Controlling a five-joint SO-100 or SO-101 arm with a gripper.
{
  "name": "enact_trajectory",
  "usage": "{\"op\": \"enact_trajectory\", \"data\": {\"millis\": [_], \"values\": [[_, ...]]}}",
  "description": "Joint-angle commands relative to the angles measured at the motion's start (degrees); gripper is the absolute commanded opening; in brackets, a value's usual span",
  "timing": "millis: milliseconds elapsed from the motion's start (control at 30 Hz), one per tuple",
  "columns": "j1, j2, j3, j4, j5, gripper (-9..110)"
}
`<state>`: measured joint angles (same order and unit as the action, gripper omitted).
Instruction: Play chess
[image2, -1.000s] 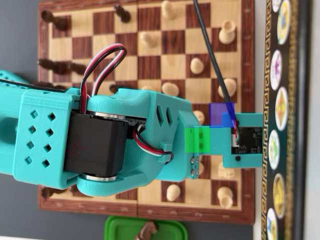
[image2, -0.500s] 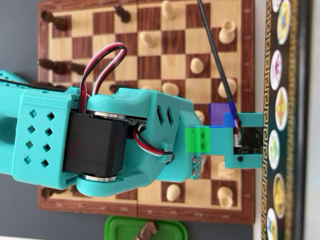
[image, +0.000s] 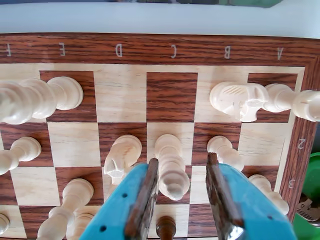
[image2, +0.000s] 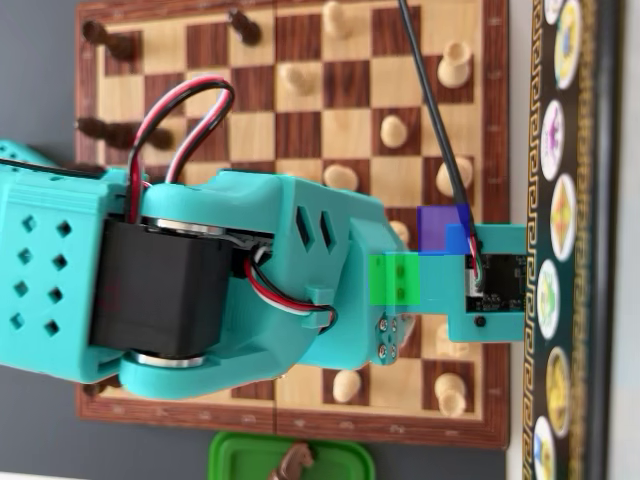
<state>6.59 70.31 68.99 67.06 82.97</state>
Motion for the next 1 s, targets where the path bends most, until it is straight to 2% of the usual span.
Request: {"op": "enact_trajectory", "data": {"millis": [0,300,967], "values": [[0.7,4.0,-2.2,0.0,-0.4,15],[0.7,7.6,-1.4,0.0,-0.3,15],[2.2,35.7,20.3,-0.8,0.4,15]]}}
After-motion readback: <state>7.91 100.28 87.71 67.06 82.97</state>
